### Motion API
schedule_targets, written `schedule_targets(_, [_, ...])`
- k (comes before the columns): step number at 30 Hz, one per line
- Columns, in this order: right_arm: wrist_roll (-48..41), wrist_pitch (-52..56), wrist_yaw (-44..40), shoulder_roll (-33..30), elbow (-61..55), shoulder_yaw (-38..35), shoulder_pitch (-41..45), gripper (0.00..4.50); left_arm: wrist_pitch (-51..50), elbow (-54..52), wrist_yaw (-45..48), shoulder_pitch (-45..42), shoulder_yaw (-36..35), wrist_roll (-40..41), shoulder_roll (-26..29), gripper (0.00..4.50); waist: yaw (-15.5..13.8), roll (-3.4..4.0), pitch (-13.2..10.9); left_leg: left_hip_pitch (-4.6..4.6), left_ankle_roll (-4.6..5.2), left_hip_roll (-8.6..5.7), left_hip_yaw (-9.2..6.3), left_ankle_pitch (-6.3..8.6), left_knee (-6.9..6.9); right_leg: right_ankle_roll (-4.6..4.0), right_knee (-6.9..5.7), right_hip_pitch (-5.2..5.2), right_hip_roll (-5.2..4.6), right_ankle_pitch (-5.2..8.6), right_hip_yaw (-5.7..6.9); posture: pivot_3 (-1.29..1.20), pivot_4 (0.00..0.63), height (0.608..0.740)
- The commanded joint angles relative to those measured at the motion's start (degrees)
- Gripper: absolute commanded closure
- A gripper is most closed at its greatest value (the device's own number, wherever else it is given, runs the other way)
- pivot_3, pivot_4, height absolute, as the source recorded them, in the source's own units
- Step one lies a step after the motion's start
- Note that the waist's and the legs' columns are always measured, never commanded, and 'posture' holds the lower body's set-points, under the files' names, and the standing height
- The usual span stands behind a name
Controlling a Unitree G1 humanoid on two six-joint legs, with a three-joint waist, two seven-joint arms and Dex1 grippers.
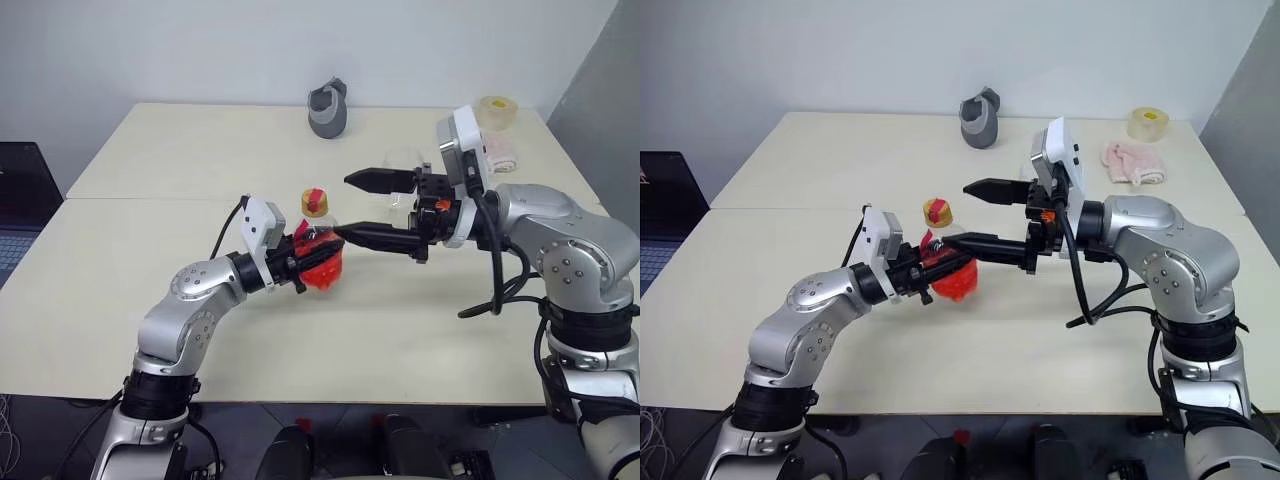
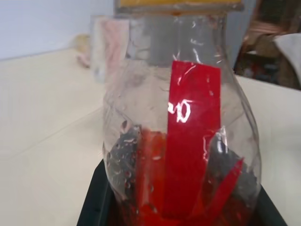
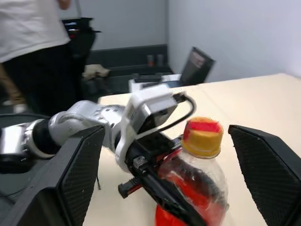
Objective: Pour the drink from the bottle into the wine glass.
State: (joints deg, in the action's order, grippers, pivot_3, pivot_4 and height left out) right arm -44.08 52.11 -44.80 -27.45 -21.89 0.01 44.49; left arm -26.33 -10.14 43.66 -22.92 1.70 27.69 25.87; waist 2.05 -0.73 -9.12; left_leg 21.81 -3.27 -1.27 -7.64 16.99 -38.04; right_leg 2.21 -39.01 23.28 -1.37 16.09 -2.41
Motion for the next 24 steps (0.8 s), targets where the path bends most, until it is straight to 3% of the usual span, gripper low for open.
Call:
schedule_targets(1, [1.4,-1.5,5.4,1.6,-2.4,-0.9,-0.5,0.00,5.0,3.4,-0.8,-4.0,-1.2,-1.7,-2.1,3.26,-0.2,0.00,0.0,0.00,-0.02,-0.01,0.00,-0.01,0.00,0.00,0.01,0.00,-0.01,0.00,0.00,0.00,0.150,0.740])
schedule_targets(9, [8.5,-5.5,13.1,6.5,-0.6,3.1,0.5,0.00,10.3,10.6,0.6,-9.0,0.1,-4.3,-5.9,3.44,-0.1,0.00,0.0,0.04,-0.07,-0.02,0.03,-0.04,0.01,0.00,0.03,0.05,-0.05,0.00,-0.02,0.00,0.150,0.740])
schedule_targets(24, [14.1,-6.6,14.7,11.1,3.5,7.2,4.0,0.00,10.4,10.7,2.9,-9.2,2.0,-5.0,-7.1,3.46,0.0,0.00,0.0,0.04,-0.06,-0.02,0.00,-0.04,0.01,0.00,0.01,0.07,-0.03,0.00,-0.02,0.00,0.150,0.740])
